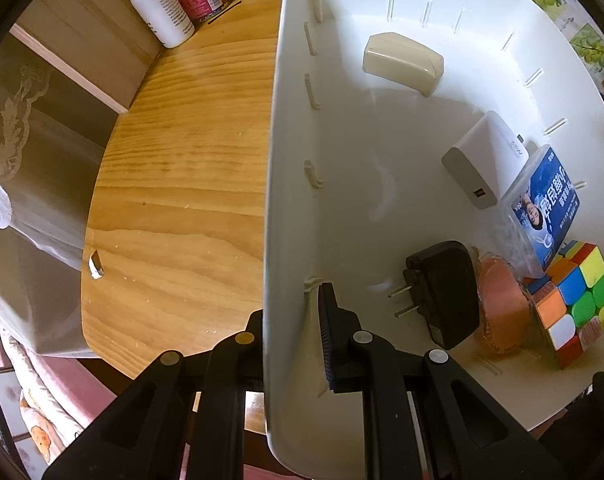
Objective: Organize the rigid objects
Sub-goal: 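Carry the clear plastic box into the tray and release it, then move the right tool back toward the green cube, then grasp the green bottle with gold cap with the right tool, then carry the green bottle into the tray and open the right tool, then move the right tool back to the white plastic clip, then grasp the white plastic clip with the right tool, then carry the white clip into the tray and release it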
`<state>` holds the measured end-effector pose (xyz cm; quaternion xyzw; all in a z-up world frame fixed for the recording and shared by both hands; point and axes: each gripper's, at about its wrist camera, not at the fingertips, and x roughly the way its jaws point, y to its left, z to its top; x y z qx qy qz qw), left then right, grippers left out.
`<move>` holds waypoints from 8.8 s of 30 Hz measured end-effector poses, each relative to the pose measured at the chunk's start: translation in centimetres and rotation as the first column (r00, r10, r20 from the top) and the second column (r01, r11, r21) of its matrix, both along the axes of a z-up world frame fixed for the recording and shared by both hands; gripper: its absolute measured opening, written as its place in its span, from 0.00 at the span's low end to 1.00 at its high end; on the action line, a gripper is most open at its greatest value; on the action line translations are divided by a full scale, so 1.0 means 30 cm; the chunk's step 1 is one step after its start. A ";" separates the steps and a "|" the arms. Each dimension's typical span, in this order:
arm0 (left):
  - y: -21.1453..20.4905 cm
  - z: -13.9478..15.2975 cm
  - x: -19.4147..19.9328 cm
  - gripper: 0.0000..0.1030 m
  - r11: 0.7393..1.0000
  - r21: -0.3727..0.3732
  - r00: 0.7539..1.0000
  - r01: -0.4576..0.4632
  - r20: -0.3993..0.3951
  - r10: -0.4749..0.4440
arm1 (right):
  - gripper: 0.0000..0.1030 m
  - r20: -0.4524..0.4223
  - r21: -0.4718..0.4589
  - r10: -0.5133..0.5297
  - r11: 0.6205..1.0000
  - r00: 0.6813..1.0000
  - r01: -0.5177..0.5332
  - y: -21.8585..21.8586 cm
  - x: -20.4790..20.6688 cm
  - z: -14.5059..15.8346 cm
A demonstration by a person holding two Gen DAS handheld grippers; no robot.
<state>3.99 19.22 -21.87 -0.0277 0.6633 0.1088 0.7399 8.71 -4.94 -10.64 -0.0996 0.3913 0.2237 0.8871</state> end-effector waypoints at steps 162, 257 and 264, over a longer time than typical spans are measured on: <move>-0.032 0.002 0.061 0.20 0.999 0.003 0.998 0.055 -0.031 -0.054 | 0.32 -0.145 0.251 0.188 0.957 0.971 -0.148 0.012 0.083 0.056; -0.016 0.004 0.155 0.20 0.999 0.037 0.999 -0.036 -0.025 0.037 | 0.55 -0.343 -0.076 -0.153 0.988 0.927 0.135 -0.241 0.605 -0.416; -0.017 0.013 0.143 0.20 1.000 0.024 1.000 -0.002 -0.012 0.003 | 0.55 -0.320 -0.055 -0.173 0.985 0.931 0.164 -0.254 0.533 -0.322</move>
